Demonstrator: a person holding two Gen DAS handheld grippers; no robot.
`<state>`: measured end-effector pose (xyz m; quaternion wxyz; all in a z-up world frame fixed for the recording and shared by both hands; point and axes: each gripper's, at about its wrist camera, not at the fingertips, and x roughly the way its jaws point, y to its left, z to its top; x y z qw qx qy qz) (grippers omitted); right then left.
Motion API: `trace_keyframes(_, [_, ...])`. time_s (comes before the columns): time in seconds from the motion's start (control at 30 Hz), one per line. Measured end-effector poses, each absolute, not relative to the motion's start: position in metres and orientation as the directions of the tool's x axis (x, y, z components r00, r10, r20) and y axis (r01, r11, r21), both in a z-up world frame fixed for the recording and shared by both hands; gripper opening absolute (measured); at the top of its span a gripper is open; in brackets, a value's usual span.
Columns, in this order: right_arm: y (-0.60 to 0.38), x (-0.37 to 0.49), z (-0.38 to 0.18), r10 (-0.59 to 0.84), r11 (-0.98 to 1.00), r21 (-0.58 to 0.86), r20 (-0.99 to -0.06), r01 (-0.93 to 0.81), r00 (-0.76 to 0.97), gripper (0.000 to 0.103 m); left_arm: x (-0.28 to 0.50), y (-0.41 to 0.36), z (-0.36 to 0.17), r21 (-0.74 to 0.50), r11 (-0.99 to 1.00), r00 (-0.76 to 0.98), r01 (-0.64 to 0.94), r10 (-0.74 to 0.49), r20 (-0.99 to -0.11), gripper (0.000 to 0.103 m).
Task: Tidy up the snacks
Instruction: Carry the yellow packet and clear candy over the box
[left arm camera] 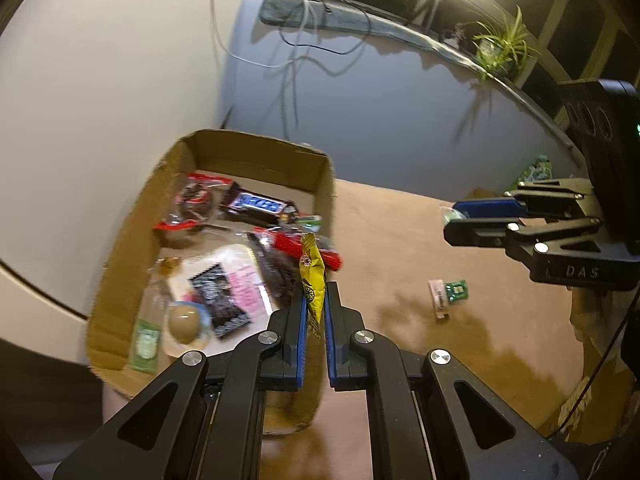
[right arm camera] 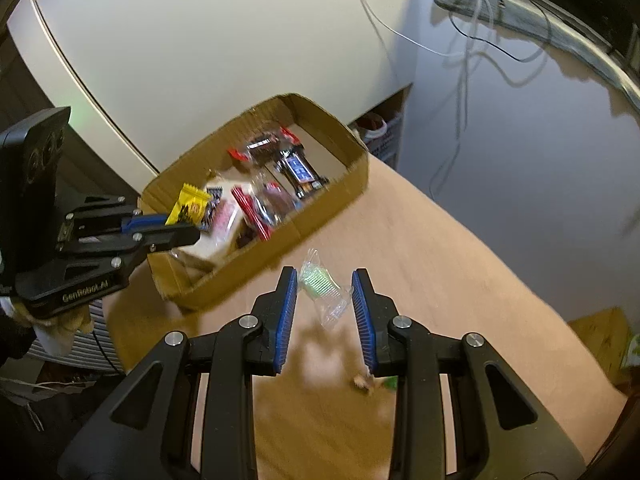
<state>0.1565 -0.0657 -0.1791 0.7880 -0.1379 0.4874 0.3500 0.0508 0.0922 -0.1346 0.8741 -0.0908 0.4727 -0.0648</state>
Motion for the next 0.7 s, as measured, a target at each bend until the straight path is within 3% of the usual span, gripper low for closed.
trace_keyframes(0.7, [0.019, 0.194, -0.184, 0.411, 0.669, 0.108, -0.879, -0.736, 0.244, 0.030, 0.055, 0.131, -0.134, -0.190, 0.981, 0.557, -0.047, -0.133, -0.820, 0.007])
